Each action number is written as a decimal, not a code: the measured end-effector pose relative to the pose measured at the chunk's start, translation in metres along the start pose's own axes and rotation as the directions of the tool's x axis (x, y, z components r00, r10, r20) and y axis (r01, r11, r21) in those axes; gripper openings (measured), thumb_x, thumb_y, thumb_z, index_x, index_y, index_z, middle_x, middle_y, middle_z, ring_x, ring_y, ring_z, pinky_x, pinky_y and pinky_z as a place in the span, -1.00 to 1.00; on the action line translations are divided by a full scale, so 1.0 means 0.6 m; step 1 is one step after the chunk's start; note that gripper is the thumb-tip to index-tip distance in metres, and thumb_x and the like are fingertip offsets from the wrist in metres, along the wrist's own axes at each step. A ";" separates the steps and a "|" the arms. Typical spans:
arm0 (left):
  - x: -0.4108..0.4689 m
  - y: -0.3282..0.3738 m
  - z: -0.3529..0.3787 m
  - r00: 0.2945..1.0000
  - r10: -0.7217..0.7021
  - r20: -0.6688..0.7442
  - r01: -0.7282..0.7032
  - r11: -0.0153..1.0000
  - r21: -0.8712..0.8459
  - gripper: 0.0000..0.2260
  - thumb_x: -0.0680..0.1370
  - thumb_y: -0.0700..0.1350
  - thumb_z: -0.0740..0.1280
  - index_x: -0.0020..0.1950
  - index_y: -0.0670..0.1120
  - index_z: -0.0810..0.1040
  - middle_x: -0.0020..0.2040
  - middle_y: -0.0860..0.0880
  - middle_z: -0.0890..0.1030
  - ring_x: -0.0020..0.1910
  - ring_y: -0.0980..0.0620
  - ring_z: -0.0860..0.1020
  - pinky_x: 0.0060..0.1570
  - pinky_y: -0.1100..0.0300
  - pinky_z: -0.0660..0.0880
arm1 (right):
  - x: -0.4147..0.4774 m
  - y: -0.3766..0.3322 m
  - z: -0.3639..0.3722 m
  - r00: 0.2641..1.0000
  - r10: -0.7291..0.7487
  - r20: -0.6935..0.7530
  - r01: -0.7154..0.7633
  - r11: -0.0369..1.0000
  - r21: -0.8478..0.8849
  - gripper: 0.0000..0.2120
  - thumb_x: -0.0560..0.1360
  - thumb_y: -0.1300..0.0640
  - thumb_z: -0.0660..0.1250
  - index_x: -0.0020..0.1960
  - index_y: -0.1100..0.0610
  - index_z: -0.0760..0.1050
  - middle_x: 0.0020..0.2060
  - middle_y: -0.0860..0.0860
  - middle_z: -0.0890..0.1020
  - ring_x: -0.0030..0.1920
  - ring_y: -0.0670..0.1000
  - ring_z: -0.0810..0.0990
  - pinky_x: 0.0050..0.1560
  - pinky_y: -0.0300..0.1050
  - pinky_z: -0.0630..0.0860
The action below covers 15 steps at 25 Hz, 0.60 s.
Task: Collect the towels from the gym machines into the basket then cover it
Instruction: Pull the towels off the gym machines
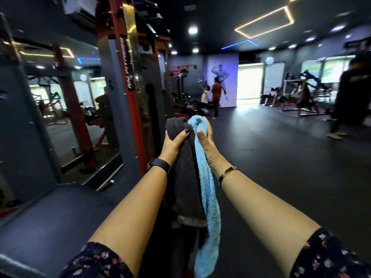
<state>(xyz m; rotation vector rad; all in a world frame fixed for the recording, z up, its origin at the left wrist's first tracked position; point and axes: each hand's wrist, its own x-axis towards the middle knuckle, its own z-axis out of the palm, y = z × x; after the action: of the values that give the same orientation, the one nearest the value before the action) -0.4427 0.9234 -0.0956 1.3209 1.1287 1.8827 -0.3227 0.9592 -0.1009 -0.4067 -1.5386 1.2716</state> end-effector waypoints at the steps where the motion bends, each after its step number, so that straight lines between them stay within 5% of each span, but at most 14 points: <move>1: 0.001 -0.006 0.026 0.999 -0.010 0.050 0.012 0.999 -0.038 -0.47 0.34 -0.02 0.41 0.27 -0.11 0.40 0.11 -0.07 0.59 0.06 0.03 0.59 0.04 0.22 0.56 | -0.012 -0.004 -0.023 1.000 0.007 -0.027 -0.007 1.000 -0.012 0.19 0.02 -0.53 0.41 0.49 -0.04 0.11 0.40 -0.01 0.35 0.36 -0.05 0.39 0.38 -0.08 0.35; 9: -0.074 -0.069 0.222 0.919 -0.124 0.374 0.215 0.953 -0.213 -0.18 0.14 0.12 0.47 0.33 -0.15 0.36 0.08 -0.07 0.58 -0.05 0.08 0.60 -0.17 0.30 0.55 | -0.157 -0.047 -0.180 0.925 -0.025 -0.378 -0.019 0.994 -0.112 -0.08 0.20 -0.12 0.52 0.46 -0.09 0.18 0.42 0.08 0.38 0.37 0.07 0.44 0.37 0.15 0.39; 15: -0.180 -0.082 0.389 0.787 -0.118 0.606 0.345 0.898 -0.273 -0.21 0.20 0.14 0.48 0.35 -0.14 0.37 0.20 -0.18 0.57 0.12 -0.07 0.58 0.07 0.09 0.55 | -0.307 -0.124 -0.290 0.805 -0.108 -0.584 -0.050 0.967 -0.248 -0.25 0.36 0.05 0.46 0.45 -0.04 0.18 0.42 0.06 0.37 0.36 0.00 0.44 0.30 -0.13 0.46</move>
<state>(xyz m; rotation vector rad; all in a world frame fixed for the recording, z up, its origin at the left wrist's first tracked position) -0.1871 0.9310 -0.1517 1.3211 0.5488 1.2824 -0.0767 0.8763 -0.1479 -0.8584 -1.1478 0.8028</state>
